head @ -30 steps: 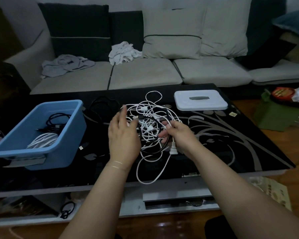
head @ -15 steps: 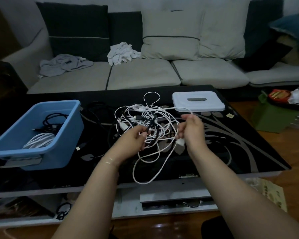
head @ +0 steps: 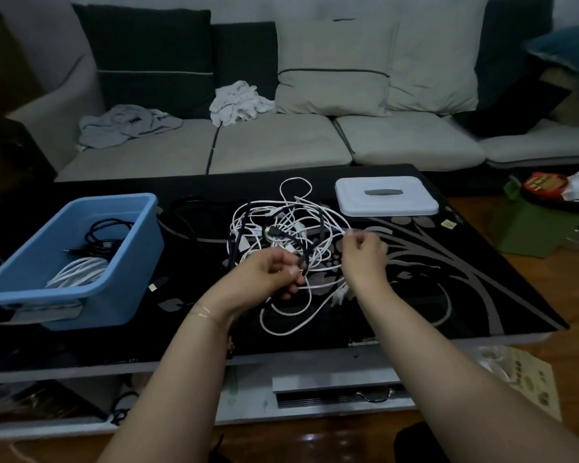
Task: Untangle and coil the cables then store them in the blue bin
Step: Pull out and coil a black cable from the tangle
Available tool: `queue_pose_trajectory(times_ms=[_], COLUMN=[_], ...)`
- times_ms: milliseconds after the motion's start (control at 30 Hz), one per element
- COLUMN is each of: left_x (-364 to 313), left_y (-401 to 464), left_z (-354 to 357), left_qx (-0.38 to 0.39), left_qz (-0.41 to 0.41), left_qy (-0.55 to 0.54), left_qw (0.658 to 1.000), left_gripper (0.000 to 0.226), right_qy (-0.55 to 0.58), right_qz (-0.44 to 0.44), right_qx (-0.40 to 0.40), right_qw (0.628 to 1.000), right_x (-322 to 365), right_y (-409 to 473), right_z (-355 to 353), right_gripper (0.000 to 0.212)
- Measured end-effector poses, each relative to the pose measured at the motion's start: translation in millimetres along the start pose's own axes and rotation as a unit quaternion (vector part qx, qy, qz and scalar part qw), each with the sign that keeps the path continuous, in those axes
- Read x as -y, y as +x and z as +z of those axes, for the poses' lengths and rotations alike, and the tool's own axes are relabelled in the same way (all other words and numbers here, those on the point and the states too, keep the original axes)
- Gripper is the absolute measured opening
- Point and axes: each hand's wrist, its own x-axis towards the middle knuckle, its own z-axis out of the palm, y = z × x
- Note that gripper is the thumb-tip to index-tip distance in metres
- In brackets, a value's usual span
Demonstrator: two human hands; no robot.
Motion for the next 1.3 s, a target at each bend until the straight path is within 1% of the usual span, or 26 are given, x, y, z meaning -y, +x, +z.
queue_pose_trajectory(times_ms=[67,134,167,200,234,267,334,401,434,501,568,634,768,835,868,902,935,968,1002,1035,1068,1102,1169,1202,1235,1302], left_x=[4.3,3.2,2.5,1.5,0.3,-1.0,-2.9,-2.4,-1.6,-2.5,-4.3,-6.2,-9.8,-11.6,-12.4,-13.1,-15.3,-17.5,-20.4,-23.1,-25.1,-26.0,-24.6,-22.0,-19.7,-16.1], left_y=[-0.2,-1.9,-2.3,-2.9,-3.5,-3.7,0.2,7.5,10.8,12.6,11.3,10.7,13.0,11.0,9.6,7.1,3.0,-1.5,-7.3,-13.4,-19.3,-23.7,-28.3,-28.9,-27.6,-23.6], left_z=[1.8,1.6,0.7,0.4,1.2,2.4,3.4,-3.5,-8.4,-18.2,-21.1,-18.9,-27.4,-40.3,-45.9,-49.9,-50.5,-48.0,-42.1,-34.1,-24.8,-14.1,8.4,17.2,24.3,28.6], left_qx=[0.067,0.119,0.14,0.155,0.16,0.141,0.041,-0.04,-0.054,-0.042,-0.011,-0.01,-0.093,-0.151,-0.182,-0.204,-0.205,-0.177,-0.123,-0.054,0.023,0.099,0.223,0.256,0.27,0.264], left_qz=[-0.008,-0.009,-0.011,-0.017,-0.026,-0.036,-0.072,-0.086,-0.082,-0.073,-0.055,-0.026,0.014,0.02,0.022,0.024,0.022,0.02,0.014,0.005,-0.005,-0.014,-0.034,-0.044,-0.048,-0.053], left_qy=[0.051,0.105,0.125,0.134,0.128,0.108,0.025,-0.097,-0.165,-0.291,-0.367,-0.418,-0.475,-0.488,-0.476,-0.449,-0.411,-0.365,-0.305,-0.226,-0.143,-0.071,0.033,0.081,0.127,0.196], left_qw=[0.996,0.987,0.982,0.979,0.978,0.983,0.996,0.991,0.981,0.953,0.929,0.908,0.875,0.86,0.86,0.87,0.888,0.914,0.944,0.973,0.989,0.992,0.974,0.962,0.953,0.943], left_gripper=[0.014,0.016,0.015,0.011,0.004,0.007,0.028,0.056,0.068,0.08,0.075,0.063,0.034,0.031,0.037,0.043,0.046,0.044,0.038,0.032,0.025,0.02,0.012,0.01,0.009,0.011], right_qy=[0.104,0.239,0.312,0.368,0.398,0.404,0.375,0.328,0.297,0.204,0.106,0.042,-0.022,-0.058,-0.079,-0.101,-0.111,-0.098,-0.05,0.03,0.129,0.228,0.365,0.389,0.386,0.355], right_qz=[0.011,0.062,0.093,0.115,0.125,0.127,0.113,0.091,0.071,0.018,-0.029,-0.062,-0.063,-0.045,-0.039,-0.041,-0.045,-0.042,-0.021,0.021,0.076,0.131,0.211,0.231,0.241,0.255], right_qx=[0.08,0.177,0.199,0.198,0.191,0.19,0.232,0.305,0.34,0.395,0.439,0.496,0.607,0.664,0.687,0.697,0.688,0.658,0.611,0.554,0.502,0.46,0.403,0.388,0.382,0.382], right_qw=[0.991,0.953,0.924,0.901,0.889,0.886,0.89,0.89,0.89,0.895,0.892,0.865,0.792,0.744,0.721,0.709,0.716,0.746,0.79,0.832,0.852,0.848,0.812,0.803,0.804,0.814], right_x=[7.6,11.5,11.7,12.3,12.9,13.0,12.2,13.8,14.6,18.7,23.0,25.0,22.5,19.8,17.3,14.1,10.7,8.3,7.9,8.7,9.2,9.9,9.7,9.0,8.6,7.9], right_y=[-5.7,-12.9,-14.4,-15.3,-15.9,-16.7,-19.8,-28.5,-33.7,-43.4,-50.4,-56.4,-60.5,-59.1,-58.5,-58.2,-57.2,-55.2,-52.8,-48.6,-42.2,-35.0,-23.2,-20.7,-21.1,-24.5], right_z=[-0.9,-0.1,0.5,0.4,-0.6,-1.2,-2.0,-4.7,-7.6,-15.2,-22.6,-25.9,-29.3,-33.4,-34.7,-34.8,-33.4,-30.7,-27.7,-24.8,-22.9,-21.8,-22.6,-22.9,-25.2,-28.2], right_gripper=[0.042,0.038,0.032,0.024,0.017,0.014,0.01,0.015,0.016,0.014,0.014,0.014,0.013,0.011,0.009,0.01,0.018,0.03,0.043,0.051,0.057,0.061,0.062,0.056,0.044,0.021])
